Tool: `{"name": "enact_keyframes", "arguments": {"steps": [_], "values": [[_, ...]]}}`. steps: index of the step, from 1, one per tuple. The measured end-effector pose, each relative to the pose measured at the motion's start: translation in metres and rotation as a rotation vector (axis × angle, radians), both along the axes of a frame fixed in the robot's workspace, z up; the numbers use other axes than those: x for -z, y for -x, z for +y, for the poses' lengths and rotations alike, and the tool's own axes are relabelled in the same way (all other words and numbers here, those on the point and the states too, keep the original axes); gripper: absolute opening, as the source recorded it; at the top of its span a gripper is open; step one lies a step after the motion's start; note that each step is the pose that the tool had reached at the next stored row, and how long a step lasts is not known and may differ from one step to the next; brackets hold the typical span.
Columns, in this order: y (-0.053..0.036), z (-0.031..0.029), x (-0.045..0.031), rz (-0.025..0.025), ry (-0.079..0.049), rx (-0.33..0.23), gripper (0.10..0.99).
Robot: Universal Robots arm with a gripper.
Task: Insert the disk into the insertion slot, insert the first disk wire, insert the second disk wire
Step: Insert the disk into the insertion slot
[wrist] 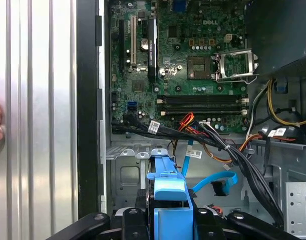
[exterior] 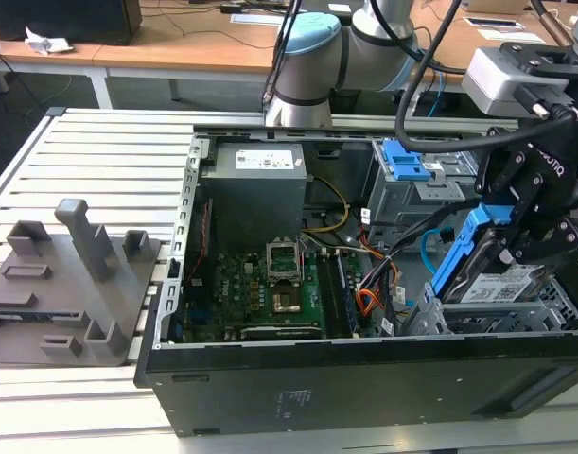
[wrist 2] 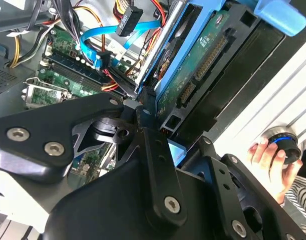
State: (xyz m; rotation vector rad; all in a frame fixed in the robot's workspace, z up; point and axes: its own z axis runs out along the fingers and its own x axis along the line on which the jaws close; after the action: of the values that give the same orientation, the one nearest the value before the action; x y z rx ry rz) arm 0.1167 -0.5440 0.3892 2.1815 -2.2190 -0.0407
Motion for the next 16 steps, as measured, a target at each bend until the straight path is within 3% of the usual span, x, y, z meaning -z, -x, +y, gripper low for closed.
{"name": "enact_keyframes", "arguments": {"steps": [3, 4, 9, 10, 11, 13, 14, 16], "values": [[0.0, 0.0, 0.0, 0.0, 0.0, 0.0, 0.373], [0.0, 0.0, 0.0001, 0.0, 0.0, 0.0, 0.439], [0.0, 0.0, 0.0002, 0.0, 0.0, 0.0, 0.424], [0.0, 0.0, 0.0003, 0.0, 0.0, 0.0, 0.357], [0.0, 0.0, 0.0003, 0.0, 0.0, 0.0, 0.357], [0.0, 0.0, 0.0004, 0.0, 0.0, 0.0, 0.235], [0.0, 0.0, 0.0004, 0.0, 0.0, 0.0, 0.114], [0.0, 0.0, 0.0005, 0.0, 0.0, 0.0, 0.106]]}}
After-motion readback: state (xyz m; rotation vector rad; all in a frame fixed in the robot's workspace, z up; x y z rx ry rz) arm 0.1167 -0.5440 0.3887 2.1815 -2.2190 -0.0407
